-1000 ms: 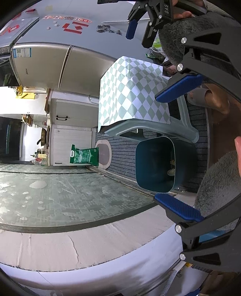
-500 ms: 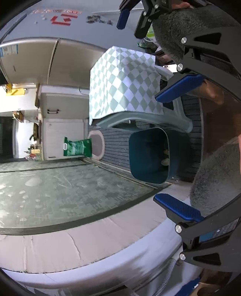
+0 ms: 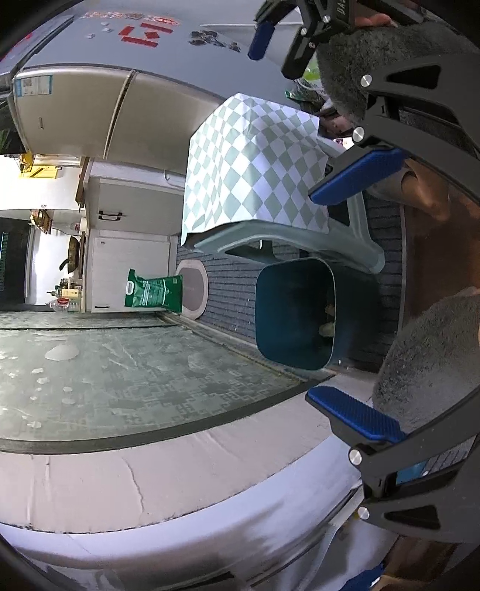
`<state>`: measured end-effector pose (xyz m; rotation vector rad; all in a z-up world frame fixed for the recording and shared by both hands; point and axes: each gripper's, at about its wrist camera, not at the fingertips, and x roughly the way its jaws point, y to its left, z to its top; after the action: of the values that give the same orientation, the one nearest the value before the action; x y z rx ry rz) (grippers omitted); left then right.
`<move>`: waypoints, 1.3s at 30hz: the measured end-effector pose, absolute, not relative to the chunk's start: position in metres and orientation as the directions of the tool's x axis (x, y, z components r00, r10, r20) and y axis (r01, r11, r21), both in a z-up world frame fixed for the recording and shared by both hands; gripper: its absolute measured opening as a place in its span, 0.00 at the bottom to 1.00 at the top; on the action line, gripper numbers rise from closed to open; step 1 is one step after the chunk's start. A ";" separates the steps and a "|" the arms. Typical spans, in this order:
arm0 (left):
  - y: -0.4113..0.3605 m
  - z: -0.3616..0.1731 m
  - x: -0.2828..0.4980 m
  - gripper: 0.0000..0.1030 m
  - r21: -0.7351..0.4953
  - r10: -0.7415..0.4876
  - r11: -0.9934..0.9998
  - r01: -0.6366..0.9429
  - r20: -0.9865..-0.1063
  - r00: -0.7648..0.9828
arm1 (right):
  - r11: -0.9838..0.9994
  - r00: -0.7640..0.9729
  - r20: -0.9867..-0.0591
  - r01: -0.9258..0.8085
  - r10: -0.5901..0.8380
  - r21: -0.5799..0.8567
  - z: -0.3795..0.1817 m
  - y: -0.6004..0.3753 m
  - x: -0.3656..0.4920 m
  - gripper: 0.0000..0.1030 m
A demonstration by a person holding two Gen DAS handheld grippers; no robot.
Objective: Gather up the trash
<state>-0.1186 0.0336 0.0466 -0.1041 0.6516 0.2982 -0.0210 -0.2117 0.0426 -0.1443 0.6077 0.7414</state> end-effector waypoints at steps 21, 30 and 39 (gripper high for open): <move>0.033 0.047 -0.119 0.97 0.003 0.242 0.954 -0.299 -0.592 0.769 | 0.737 0.576 -0.567 -0.671 0.589 0.084 0.043 -0.213 -0.021 0.97; 0.030 0.048 -0.119 0.97 0.009 0.247 0.954 -0.299 -0.589 0.770 | 0.736 0.576 -0.566 -0.671 0.590 0.085 0.043 -0.213 -0.021 0.97; 0.030 0.047 -0.121 0.97 0.010 0.245 0.955 -0.296 -0.590 0.770 | 0.736 0.576 -0.567 -0.671 0.589 0.084 0.043 -0.212 -0.021 0.97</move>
<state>-0.1207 0.0297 0.0472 -0.0857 0.6274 0.2940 -0.0211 -0.2124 0.0431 -0.1461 0.6075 0.7411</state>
